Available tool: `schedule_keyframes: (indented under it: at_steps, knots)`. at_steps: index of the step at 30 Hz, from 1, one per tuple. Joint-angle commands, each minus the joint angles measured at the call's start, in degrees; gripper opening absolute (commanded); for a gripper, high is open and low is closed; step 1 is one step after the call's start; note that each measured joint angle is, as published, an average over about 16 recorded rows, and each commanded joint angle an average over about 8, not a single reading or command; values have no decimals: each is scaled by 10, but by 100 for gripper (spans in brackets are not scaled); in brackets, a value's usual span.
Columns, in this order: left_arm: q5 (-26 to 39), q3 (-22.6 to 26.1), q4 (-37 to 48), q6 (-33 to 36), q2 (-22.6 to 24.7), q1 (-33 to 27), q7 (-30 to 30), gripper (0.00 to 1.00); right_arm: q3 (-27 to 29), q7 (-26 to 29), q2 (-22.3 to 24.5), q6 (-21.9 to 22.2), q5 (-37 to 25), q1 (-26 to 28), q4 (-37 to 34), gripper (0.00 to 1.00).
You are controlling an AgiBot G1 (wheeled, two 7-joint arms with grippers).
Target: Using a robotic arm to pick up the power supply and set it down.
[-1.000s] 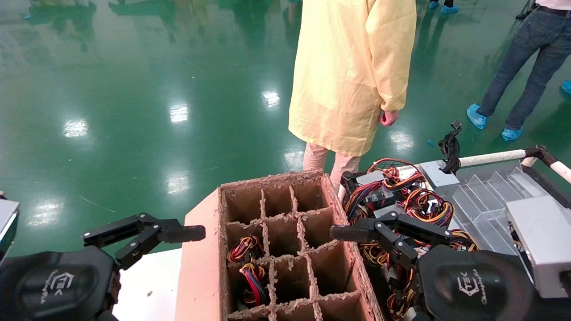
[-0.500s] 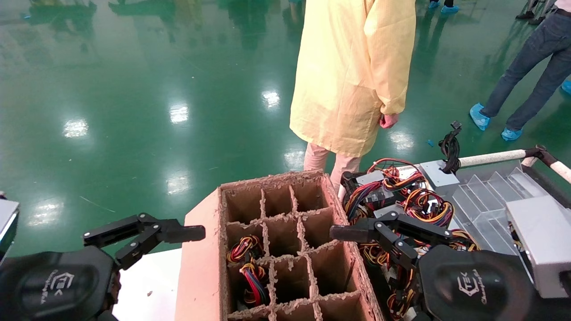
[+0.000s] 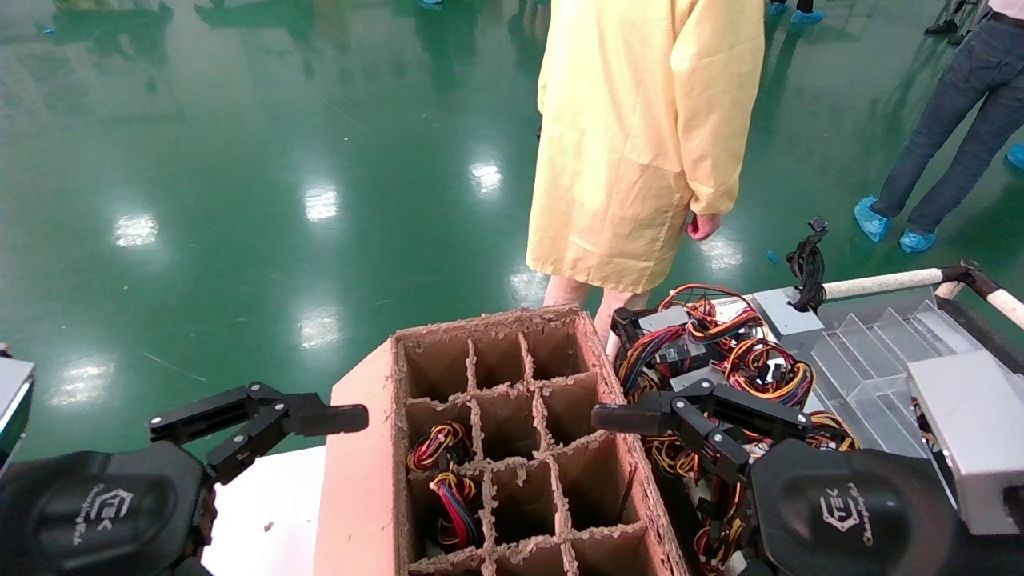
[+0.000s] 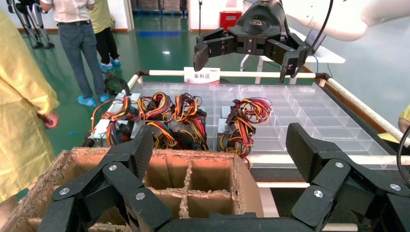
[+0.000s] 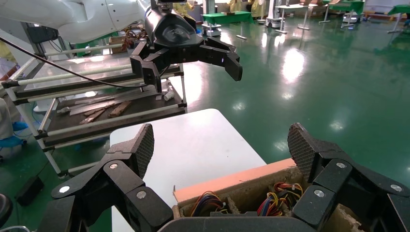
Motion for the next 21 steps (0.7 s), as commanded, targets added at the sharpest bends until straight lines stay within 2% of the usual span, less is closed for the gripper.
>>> schedule_keyframes:
  at_steps: [1, 5, 6, 21]
  knots:
    - [0, 0, 0, 0, 0, 0, 0, 54, 0, 0, 0, 0, 0, 0, 0, 100]
    - [0, 0, 0, 0, 0, 0, 0, 4, 0, 0, 0, 0, 0, 0, 0, 100]
    - [0, 0, 0, 0, 0, 0, 0, 0, 0, 0, 0, 0, 0, 0, 0, 100]
    - [0, 0, 0, 0, 0, 0, 0, 0, 0, 0, 0, 0, 0, 0, 0, 100]
